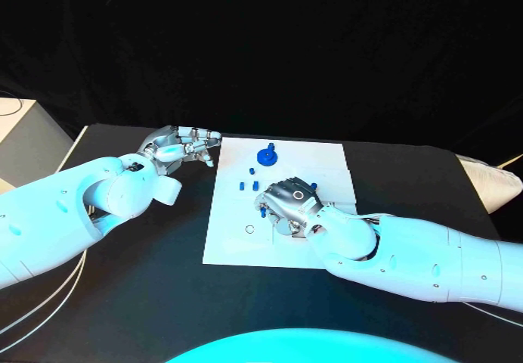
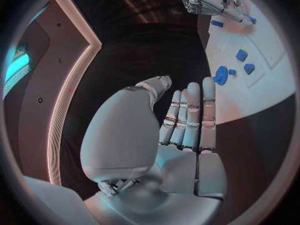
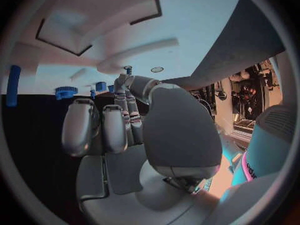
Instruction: Assemble the parts on the task board
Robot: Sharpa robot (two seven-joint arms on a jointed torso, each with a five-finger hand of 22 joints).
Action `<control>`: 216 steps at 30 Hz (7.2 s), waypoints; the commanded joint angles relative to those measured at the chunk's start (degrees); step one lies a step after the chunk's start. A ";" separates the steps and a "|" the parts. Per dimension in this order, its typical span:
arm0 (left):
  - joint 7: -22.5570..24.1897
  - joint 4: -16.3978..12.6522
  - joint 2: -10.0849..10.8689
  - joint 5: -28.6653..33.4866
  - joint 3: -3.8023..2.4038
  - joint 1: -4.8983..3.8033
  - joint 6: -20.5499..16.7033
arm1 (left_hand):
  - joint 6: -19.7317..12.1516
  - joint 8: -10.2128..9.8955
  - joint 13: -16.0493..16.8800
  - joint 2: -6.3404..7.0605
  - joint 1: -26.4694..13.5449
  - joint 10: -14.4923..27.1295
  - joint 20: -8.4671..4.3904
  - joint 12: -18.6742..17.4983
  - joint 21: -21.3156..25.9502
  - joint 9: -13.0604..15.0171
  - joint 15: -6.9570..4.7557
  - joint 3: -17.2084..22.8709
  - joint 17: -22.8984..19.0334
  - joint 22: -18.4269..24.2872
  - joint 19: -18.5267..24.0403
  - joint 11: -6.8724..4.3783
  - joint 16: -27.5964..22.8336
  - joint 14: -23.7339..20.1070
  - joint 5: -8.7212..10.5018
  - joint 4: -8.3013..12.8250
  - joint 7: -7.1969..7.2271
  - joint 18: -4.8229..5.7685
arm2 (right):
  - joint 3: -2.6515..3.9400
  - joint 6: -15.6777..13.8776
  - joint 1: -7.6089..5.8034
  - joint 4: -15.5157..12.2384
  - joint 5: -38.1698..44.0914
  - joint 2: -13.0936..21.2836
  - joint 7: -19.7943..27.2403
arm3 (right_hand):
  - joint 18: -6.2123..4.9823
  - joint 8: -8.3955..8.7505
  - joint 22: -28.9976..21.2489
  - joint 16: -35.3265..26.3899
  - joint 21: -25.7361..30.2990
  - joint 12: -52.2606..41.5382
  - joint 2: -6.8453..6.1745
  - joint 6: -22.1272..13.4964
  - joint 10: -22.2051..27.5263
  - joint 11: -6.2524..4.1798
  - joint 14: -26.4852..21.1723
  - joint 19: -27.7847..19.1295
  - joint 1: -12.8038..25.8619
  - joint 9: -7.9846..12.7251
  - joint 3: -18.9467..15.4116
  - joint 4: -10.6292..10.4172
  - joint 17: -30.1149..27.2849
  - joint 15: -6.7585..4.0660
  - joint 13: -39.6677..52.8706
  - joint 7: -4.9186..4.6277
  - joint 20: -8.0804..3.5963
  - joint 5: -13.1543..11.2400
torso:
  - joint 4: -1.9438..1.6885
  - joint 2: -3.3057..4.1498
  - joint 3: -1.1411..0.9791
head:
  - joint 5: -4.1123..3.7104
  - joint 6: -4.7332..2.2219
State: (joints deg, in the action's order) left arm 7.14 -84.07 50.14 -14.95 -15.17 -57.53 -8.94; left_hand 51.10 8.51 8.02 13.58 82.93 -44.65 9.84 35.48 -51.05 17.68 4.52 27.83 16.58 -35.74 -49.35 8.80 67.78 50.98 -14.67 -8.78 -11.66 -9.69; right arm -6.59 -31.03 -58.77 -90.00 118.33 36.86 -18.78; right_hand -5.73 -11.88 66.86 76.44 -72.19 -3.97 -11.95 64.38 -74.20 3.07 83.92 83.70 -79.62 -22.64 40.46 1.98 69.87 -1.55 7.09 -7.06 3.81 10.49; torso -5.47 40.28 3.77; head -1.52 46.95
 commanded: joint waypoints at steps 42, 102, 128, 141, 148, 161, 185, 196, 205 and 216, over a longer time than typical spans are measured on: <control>-0.36 -0.42 0.33 0.31 -0.05 -0.02 0.63 | -0.04 0.35 -0.19 -0.07 0.96 0.87 -0.01 -0.27 0.52 -0.11 0.08 -0.04 -0.13 0.15 -0.63 -0.03 -0.44 0.41 -0.14 -0.04 -0.36 -0.86 | -0.34 2.22 0.63 0.27 1.39 -0.03 0.87 | 1.04 -0.10 0.06 0.24 -0.17 0.32 -0.57 -0.31 0.31 0.12 2.60 -0.22 1.90 -0.29 0.05 0.14 -0.46 -0.16 0.16 -0.13 -0.03 -0.34 | 0.03 -0.03 0.04 | 0.01 0.19; 0.00 -0.47 0.71 0.55 -0.05 0.99 0.35 | -0.02 0.43 -0.29 -0.27 1.16 1.09 0.01 -0.23 0.59 -0.11 0.11 -0.05 -0.20 0.22 -0.75 0.02 -0.57 0.48 -0.13 0.00 -0.39 -0.86 | 1.49 7.72 -7.81 -3.50 -21.80 13.98 6.35 | -0.15 6.74 -5.63 0.28 6.85 0.10 -2.15 -9.74 11.43 1.83 1.28 -1.59 1.92 4.34 -20.99 -6.25 -5.81 1.40 -2.31 0.14 1.51 -2.89 | 0.93 -0.42 0.12 | -1.47 -2.17; 0.03 -0.68 0.98 0.61 -0.05 1.36 0.19 | 0.00 0.49 -0.31 -0.30 1.20 1.05 0.01 -0.12 0.63 -0.11 0.11 -0.11 -0.23 0.25 -0.79 0.01 -0.63 0.51 -0.14 -0.01 -0.37 -0.86 | 1.35 13.47 -8.06 2.78 -21.39 10.96 7.33 | 0.14 6.14 -3.61 1.93 6.05 -1.25 0.75 -6.69 7.96 1.06 1.50 -0.67 -8.25 6.39 -27.79 -17.29 -4.92 0.77 -0.57 0.42 0.99 -2.10 | 0.84 -0.32 0.06 | -1.21 -1.48; -0.05 -0.64 0.98 0.61 -0.05 1.38 0.10 | 0.00 0.49 -0.31 -0.30 1.20 1.05 0.01 -0.12 0.63 -0.11 0.11 -0.11 -0.23 0.25 -0.79 0.01 -0.63 0.51 -0.14 -0.01 -0.37 -0.86 | 1.20 12.70 -7.39 3.80 -22.65 9.87 8.09 | 0.65 4.70 -0.66 2.86 3.67 -0.60 0.36 -3.31 3.80 0.52 1.72 0.03 -8.85 6.20 -18.42 -18.04 -4.02 0.33 -0.56 -0.10 0.51 -4.70 | 0.93 -0.32 0.07 | -1.10 -1.24; -0.19 -0.66 1.04 0.61 -0.05 1.38 0.09 | 0.01 0.50 -0.31 -0.33 1.21 1.05 0.01 -0.10 0.64 -0.11 0.11 -0.11 -0.23 0.25 -0.80 0.01 -0.64 0.52 -0.14 -0.02 -0.37 -0.86 | 1.11 12.70 -7.08 3.92 -22.48 9.67 8.07 | 0.76 3.36 0.22 3.09 3.01 -0.50 0.30 -1.17 2.14 0.11 1.74 0.13 -8.86 5.42 -15.17 -16.91 -3.84 0.00 -0.32 0.30 0.26 -4.61 | 0.93 -0.34 0.09 | -1.21 -1.07; -0.40 -0.55 1.06 0.61 -0.05 1.38 0.09 | 0.02 0.54 -0.34 -0.41 1.25 1.07 0.01 -0.05 0.66 -0.11 0.10 -0.11 -0.25 0.27 -0.84 0.01 -0.67 0.56 -0.16 -0.04 -0.37 -0.87 | 1.09 7.62 -6.78 3.34 -26.98 9.63 7.15 | 0.99 0.88 1.76 3.36 1.88 -0.47 1.60 0.74 -0.66 -0.70 1.79 0.36 -7.42 3.12 -10.60 -13.14 -3.71 -0.68 0.67 0.84 -0.37 -4.86 | 0.90 -0.40 0.12 | -1.38 -0.97; -0.61 -0.01 0.49 0.83 -0.05 1.43 0.27 | 0.05 0.59 -0.39 -0.49 1.50 1.11 -0.02 -0.01 0.64 -0.11 0.06 -0.04 -0.28 0.27 -0.89 -0.01 -0.72 0.59 -0.19 0.10 -0.36 -0.89 | 1.92 4.86 -8.16 -6.17 -33.28 10.75 8.34 | 1.03 -0.31 2.22 3.53 1.68 -0.08 1.52 -0.09 -1.14 -0.66 1.82 0.36 -5.45 1.34 -7.85 -10.07 -3.60 -0.66 1.28 0.60 -0.42 -3.71 | 0.91 -0.46 0.13 | -0.84 -1.61; -0.58 -0.01 0.05 0.98 -0.05 1.45 0.41 | 0.07 0.62 -0.41 -0.53 1.57 1.12 -0.04 0.01 0.63 -0.11 0.05 -0.01 -0.29 0.27 -0.91 -0.01 -0.75 0.60 -0.19 0.13 -0.36 -0.89 | 1.09 5.58 -6.31 -7.09 -28.82 5.28 8.61 | 1.01 -0.45 2.17 3.50 1.76 -0.04 1.52 -0.24 -1.16 -0.63 1.79 0.32 -5.15 1.08 -7.39 -9.52 -3.72 -0.64 1.37 0.55 -0.40 -3.54 | 0.82 -0.40 0.26 | 0.17 -1.48; -0.62 0.09 -0.21 1.01 -0.04 1.45 0.51 | 0.07 0.62 -0.41 -0.53 1.57 1.12 -0.04 0.01 0.63 -0.11 0.05 -0.01 -0.29 0.27 -0.91 -0.01 -0.75 0.60 -0.19 0.13 -0.36 -0.89 | 0.42 6.80 -4.85 -5.75 -23.58 2.15 7.07 | 1.01 -0.45 2.17 3.50 1.76 -0.04 1.52 -0.24 -1.16 -0.63 1.79 0.32 -5.15 1.08 -7.39 -9.52 -3.72 -0.64 1.37 0.55 -0.40 -3.54 | 0.88 -0.32 0.21 | 0.66 -1.24; -0.69 0.19 -0.37 1.02 -0.04 1.47 0.57 | 0.07 0.62 -0.41 -0.53 1.57 1.12 -0.04 0.01 0.63 -0.11 0.05 -0.01 -0.29 0.27 -0.91 -0.01 -0.75 0.60 -0.19 0.13 -0.36 -0.89 | 0.04 8.49 -4.10 -4.43 -21.28 0.22 6.40 | 1.01 -0.52 2.22 3.49 1.74 -0.02 1.46 -0.30 -1.15 -0.60 1.78 0.32 -4.98 0.97 -7.22 -9.28 -3.76 -0.63 1.41 0.52 -0.39 -3.52 | 0.86 -0.29 0.14 | 1.26 -0.54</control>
State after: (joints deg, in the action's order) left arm 6.17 -83.80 49.91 -14.30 -15.16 -56.07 -8.95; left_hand 51.10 8.79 7.70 13.07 83.90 -43.82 9.83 35.48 -50.61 17.65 4.72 27.83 16.35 -35.57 -49.76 8.81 67.33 51.19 -14.67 -8.78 -11.66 -9.69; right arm -6.52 -24.34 -62.97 -94.54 94.55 37.22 -11.96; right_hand -5.74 -12.17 69.01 79.66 -70.20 -3.84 -11.03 63.84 -73.49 3.77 83.91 83.81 -84.57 -18.37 33.28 -7.57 66.19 -1.97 8.45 -6.21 3.71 6.78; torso -4.63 39.99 3.93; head -0.42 46.19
